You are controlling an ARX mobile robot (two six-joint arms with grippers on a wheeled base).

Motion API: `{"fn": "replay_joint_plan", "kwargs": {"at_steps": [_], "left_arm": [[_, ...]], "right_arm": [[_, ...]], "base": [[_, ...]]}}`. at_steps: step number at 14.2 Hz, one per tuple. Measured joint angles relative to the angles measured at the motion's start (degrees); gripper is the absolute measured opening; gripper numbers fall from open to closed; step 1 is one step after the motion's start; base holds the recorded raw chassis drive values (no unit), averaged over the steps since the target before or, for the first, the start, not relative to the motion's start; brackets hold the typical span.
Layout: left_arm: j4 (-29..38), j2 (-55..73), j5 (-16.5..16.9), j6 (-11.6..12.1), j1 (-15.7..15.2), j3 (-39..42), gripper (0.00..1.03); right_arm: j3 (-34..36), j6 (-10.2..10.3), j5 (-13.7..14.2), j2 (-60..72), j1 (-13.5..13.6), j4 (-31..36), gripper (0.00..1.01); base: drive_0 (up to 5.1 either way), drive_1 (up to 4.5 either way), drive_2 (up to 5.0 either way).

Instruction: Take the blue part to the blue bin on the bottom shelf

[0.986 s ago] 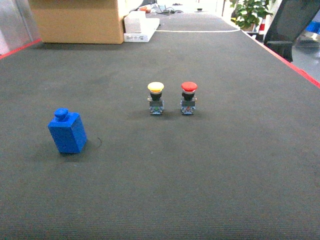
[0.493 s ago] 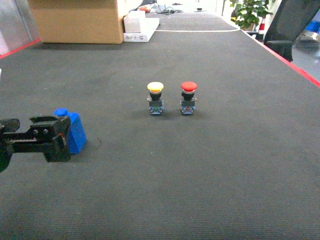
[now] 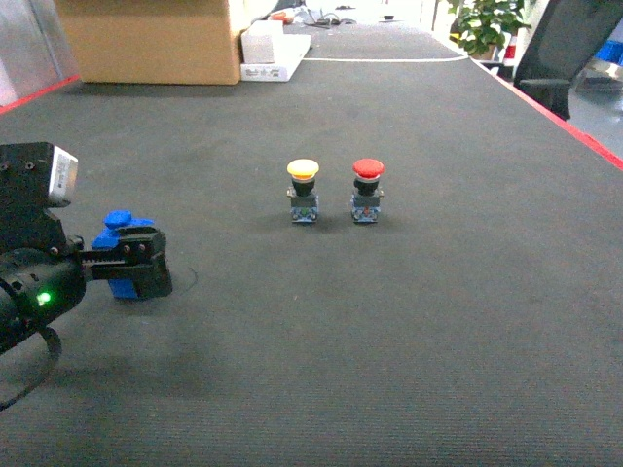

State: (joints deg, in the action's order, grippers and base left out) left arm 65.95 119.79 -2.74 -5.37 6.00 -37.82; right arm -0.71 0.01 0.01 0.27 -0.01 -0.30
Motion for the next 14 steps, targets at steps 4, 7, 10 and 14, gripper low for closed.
{"fn": "replay_joint_plan", "kwargs": {"at_steps": [4, 7, 10, 14], "left_arm": [[-1.44, 3.28, -0.15, 0.17, 0.11, -4.0, 0.98], [-2.51, 3.72, -0.31, -0.24, 0.17, -5.05, 0.87], [-2.69, 3.83, -0.81, -0.26, 0.17, -5.31, 0.51], [-2.8, 1.81, -0.22, -0.04, 0.17, -3.8, 0.44]], "right_arm": [[0.0, 0.0, 0.0, 0.0, 0.0, 0.0, 0.98], [0.0, 0.0, 0.0, 0.0, 0.0, 0.02, 0.98], [0.0, 0.02, 0.0, 0.0, 0.0, 0.02, 0.98], [0.0, 0.0, 0.0, 0.0, 0.0, 0.0, 0.98]], "base": [[0.0, 0.0, 0.0], [0.0, 0.0, 0.0], [0.0, 0.0, 0.0], [0.0, 0.0, 0.0]]}}
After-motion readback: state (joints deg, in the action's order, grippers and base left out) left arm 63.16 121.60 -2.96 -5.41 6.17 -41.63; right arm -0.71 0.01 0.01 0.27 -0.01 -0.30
